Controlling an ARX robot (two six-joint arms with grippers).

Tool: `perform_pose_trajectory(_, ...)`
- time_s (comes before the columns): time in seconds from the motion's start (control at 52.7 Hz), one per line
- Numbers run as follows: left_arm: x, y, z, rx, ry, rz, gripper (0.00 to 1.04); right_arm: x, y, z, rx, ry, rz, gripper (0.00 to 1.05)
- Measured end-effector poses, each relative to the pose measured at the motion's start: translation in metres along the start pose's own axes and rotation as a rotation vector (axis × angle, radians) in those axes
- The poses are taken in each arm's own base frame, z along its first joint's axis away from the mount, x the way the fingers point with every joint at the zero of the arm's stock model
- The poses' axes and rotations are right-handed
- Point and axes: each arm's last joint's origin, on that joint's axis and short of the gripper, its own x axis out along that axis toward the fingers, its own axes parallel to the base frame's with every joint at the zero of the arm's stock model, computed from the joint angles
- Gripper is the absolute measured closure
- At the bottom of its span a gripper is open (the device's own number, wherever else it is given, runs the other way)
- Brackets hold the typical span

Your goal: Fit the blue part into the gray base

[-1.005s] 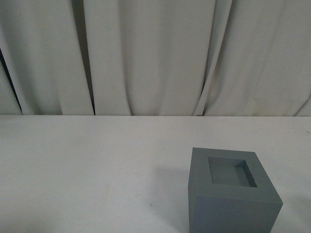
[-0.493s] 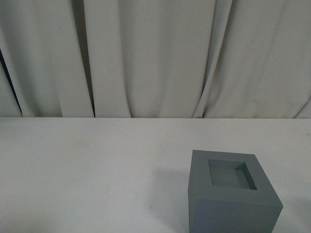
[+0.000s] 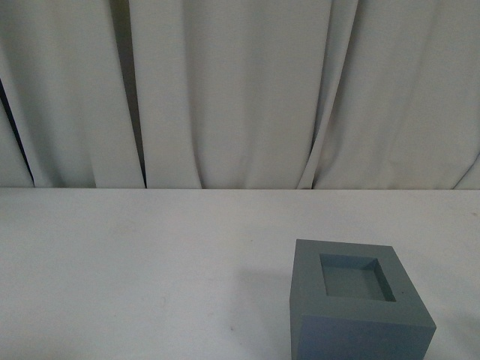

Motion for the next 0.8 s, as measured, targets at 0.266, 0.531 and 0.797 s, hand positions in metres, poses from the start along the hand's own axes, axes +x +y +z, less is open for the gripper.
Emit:
perform_pose_trajectory(0.266, 0.0, 0.0, 0.0, 0.0, 0.0, 0.0, 0.06, 0.044, -0.04, 0.074, -0.133, 0.223, 0.126, 0.07)
perform_pose_trajectory(0.531, 0.0, 0.0, 0.0, 0.0, 0.0, 0.0, 0.06, 0.094, -0.078, 0.107, -0.434, 0.613, 0.404, 0.07)
perform_pose_trajectory(0.797, 0.0, 0.0, 0.0, 0.0, 0.0, 0.0, 0.06, 0.123, -0.095, 0.091, -0.629, 0.874, 0.59, 0.07)
